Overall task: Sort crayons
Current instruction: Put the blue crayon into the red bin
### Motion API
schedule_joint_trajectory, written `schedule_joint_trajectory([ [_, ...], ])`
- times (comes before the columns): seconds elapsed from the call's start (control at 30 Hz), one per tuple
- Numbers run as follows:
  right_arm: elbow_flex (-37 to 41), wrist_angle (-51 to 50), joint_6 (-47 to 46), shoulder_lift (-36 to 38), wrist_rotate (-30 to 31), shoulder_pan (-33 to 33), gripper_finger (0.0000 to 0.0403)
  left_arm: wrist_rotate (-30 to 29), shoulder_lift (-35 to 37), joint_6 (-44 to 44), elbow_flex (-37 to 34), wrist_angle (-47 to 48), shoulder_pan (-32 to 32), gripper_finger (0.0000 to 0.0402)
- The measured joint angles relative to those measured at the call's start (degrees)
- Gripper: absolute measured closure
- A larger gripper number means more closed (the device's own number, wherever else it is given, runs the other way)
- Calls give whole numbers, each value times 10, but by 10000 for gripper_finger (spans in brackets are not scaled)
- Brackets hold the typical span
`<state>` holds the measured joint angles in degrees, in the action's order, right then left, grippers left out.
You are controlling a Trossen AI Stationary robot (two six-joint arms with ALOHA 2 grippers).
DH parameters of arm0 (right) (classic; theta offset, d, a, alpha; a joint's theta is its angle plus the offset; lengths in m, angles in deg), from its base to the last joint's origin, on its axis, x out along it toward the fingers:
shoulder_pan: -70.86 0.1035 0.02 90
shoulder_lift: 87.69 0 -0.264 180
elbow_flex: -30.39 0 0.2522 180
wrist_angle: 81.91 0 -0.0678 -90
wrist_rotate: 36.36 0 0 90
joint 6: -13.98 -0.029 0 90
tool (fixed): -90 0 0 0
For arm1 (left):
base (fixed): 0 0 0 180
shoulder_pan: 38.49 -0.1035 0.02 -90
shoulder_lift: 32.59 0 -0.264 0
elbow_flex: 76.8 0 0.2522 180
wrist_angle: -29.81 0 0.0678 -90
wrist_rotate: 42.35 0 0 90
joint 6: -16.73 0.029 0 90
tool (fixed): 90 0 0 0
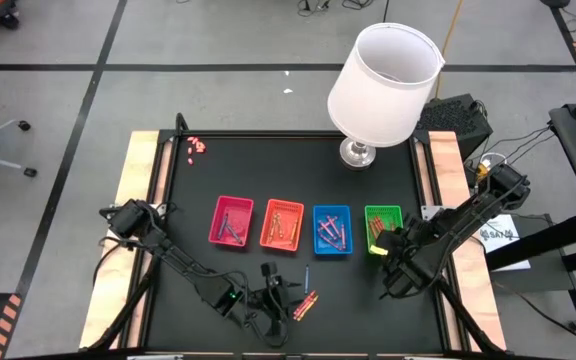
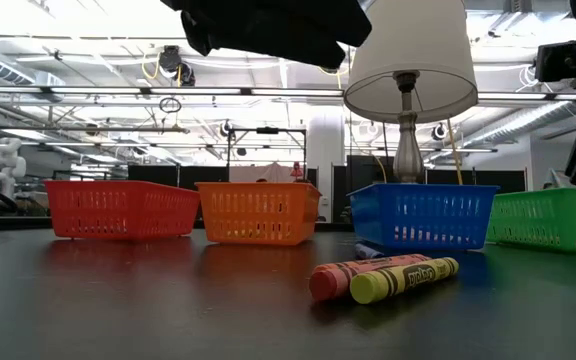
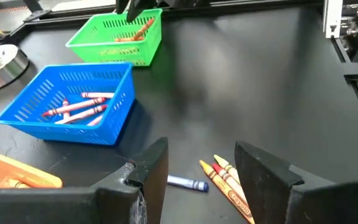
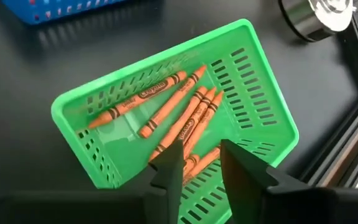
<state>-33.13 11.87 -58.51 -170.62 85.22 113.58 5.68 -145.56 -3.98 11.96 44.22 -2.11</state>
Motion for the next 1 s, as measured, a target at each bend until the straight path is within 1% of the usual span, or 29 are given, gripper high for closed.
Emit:
schedule_joint_trajectory([
  [0.13, -7, -7, -29, 0, 1, 1, 297, -1, -2, 0, 0, -1, -2, 217],
  [0.23, -28, -21, -47, 0, 10, 7, 294, -1, -4, 0, 0, 1, -7, 217],
  [0.37, -81, -34, -46, 0, 44, 26, 296, 0, -12, -21, 1, 2, -15, 217],
  [0.43, -113, -44, -46, 0, 57, 35, 297, 11, -12, -30, 0, 1, -18, 217],
  [0.57, -161, -45, -44, 0, 63, 52, 297, 31, -11, -48, 0, 1, -21, 217],
  [0.7, -169, -19, -29, 0, 64, 66, 298, 31, -11, -51, 0, -1, -20, 217],
  [0.8, -167, 9, -5, -4, 84, 79, 298, 31, -11, -60, 0, 3, -20, 217],
  [0.9, -159, 61, 36, -7, 109, 92, 298, 27, -11, -60, 0, 3, -20, 217],
  [1.0, -147, 142, 101, -7, 140, 104, 298, 24, -19, -61, 1, -5, -23, 217],
])
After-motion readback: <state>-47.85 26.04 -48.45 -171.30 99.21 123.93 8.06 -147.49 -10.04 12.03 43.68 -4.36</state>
